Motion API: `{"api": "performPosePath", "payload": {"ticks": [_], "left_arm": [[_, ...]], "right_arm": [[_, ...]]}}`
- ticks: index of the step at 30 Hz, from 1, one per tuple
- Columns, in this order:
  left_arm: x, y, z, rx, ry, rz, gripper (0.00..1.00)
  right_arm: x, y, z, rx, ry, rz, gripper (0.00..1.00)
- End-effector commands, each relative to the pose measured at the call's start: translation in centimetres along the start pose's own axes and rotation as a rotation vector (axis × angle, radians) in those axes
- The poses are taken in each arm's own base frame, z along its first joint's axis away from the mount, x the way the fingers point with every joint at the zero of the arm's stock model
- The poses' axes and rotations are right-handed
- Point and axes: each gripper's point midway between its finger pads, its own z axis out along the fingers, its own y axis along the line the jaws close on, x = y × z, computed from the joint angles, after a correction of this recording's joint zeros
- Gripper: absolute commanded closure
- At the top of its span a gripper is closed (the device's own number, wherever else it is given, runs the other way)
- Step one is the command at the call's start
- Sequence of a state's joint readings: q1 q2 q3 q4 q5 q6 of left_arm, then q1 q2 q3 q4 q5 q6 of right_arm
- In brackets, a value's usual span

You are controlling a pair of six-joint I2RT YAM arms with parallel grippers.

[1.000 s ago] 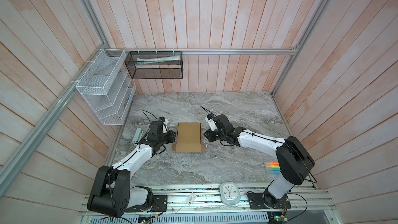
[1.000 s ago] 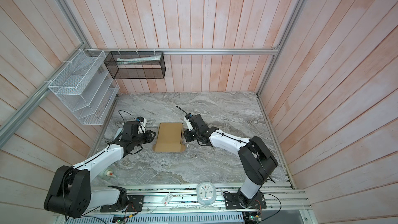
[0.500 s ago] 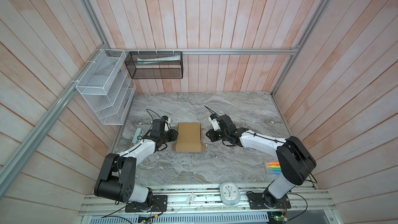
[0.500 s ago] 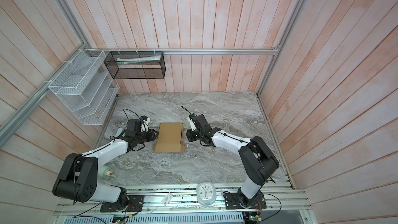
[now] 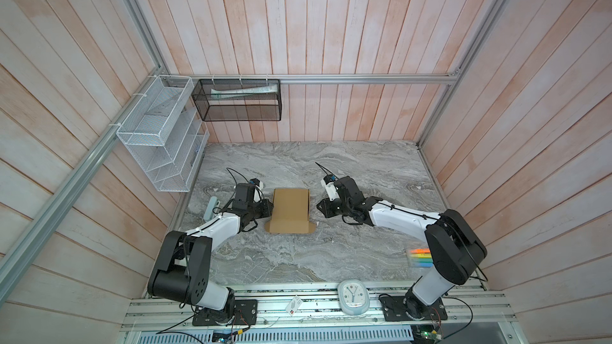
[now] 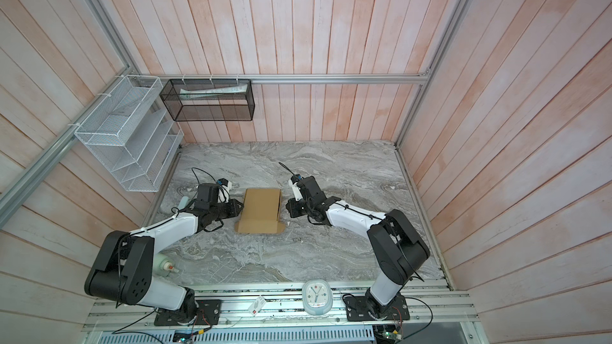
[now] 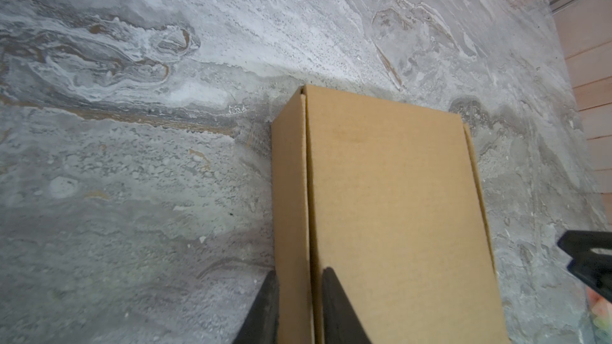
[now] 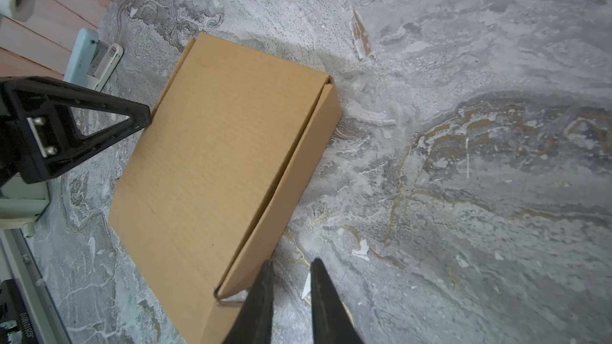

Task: Assemble paper box
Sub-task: Pick up the paper box from the center of the table.

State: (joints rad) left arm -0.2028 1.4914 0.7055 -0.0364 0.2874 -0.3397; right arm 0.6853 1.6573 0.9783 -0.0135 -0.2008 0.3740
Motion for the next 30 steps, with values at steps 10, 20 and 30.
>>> {"api": "performPosePath", "payload": {"ticks": [10,20,30], "left_arm": [[0.0,0.6,0.2,-0.019,-0.012,0.011,0.76],[0.3,0.9,0.5,-0.025,-0.005,0.002,0.76],[1.1,1.1,0.7,-0.02,0.005,-0.009,0.8]], "right_arm": [[-0.5,0.5,-0.3,-0.026,-0.021,0.011,0.78],[-0.5,0.5,-0.1,-0.032,-0.019,0.012,0.79],[-0.9,0.8,-0.1,-0.042,-0.031,0.021,0.78]]}}
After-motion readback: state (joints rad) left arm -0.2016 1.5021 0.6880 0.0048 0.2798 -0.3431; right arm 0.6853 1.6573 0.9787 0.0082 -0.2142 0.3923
